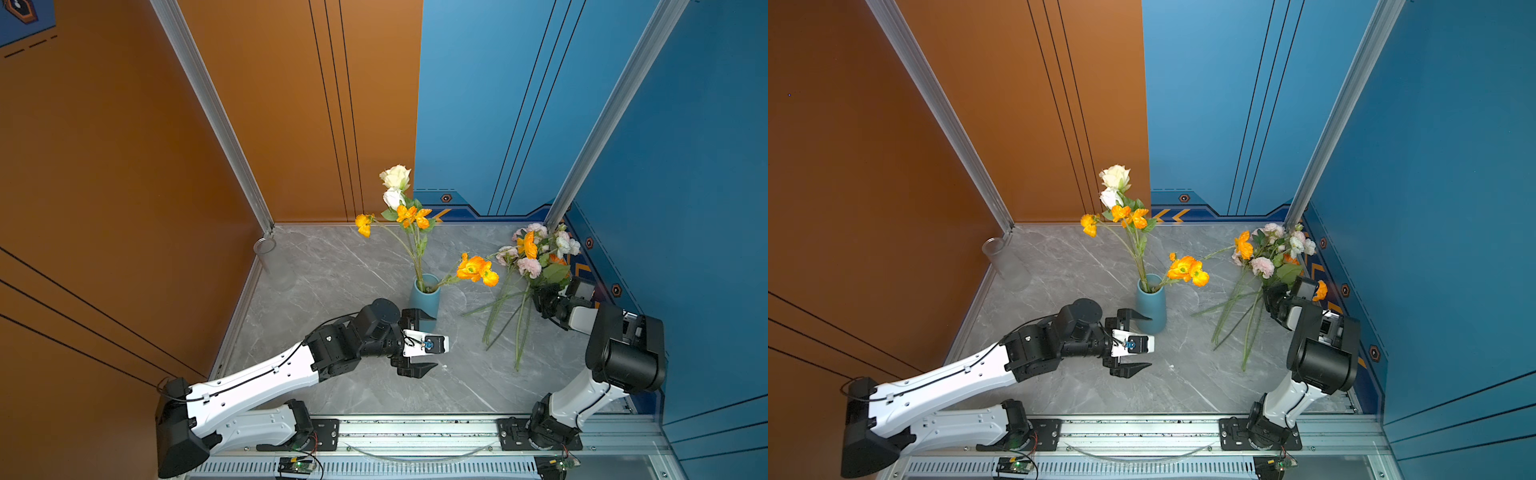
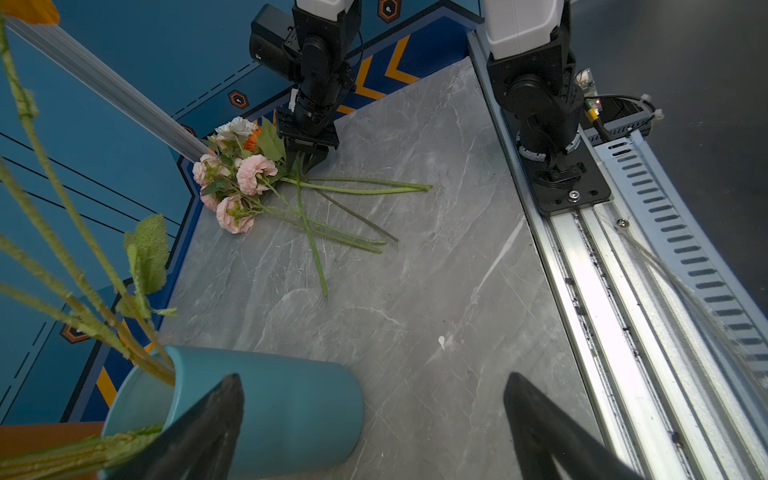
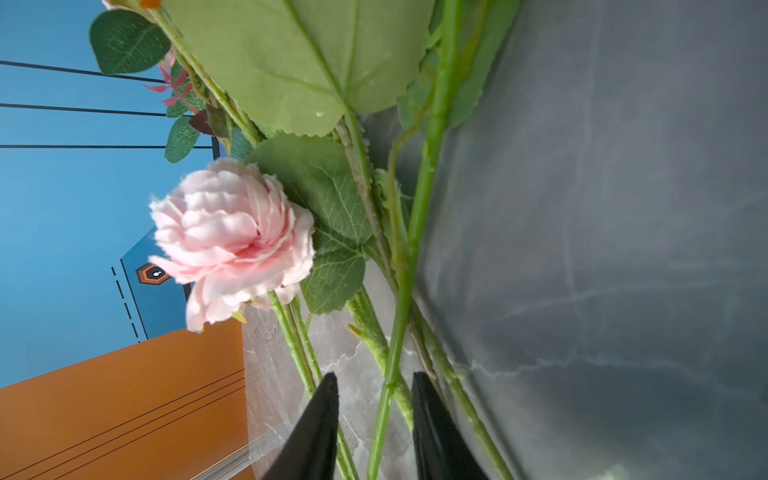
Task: Arrange the flowers into the vase
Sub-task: 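Pinch the orange rose stem in the pile with the right gripper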
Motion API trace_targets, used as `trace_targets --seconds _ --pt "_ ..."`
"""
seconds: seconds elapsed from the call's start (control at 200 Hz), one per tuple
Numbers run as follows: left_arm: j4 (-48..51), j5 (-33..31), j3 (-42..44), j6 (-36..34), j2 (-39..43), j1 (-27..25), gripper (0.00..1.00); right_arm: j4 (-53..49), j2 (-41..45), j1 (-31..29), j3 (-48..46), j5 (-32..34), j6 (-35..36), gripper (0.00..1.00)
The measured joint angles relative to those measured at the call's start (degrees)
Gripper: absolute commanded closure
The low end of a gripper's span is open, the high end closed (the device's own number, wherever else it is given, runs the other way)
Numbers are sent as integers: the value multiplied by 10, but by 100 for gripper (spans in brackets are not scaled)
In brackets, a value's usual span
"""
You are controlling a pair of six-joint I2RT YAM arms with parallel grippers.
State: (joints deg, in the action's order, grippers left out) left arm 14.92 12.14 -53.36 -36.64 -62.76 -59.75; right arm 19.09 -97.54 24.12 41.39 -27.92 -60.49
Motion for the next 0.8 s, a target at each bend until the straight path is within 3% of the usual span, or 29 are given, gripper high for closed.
trace_targets --seconds 0.801 --pt "2 -2 0 0 -4 0 2 0 -27 -1 16 1 2 72"
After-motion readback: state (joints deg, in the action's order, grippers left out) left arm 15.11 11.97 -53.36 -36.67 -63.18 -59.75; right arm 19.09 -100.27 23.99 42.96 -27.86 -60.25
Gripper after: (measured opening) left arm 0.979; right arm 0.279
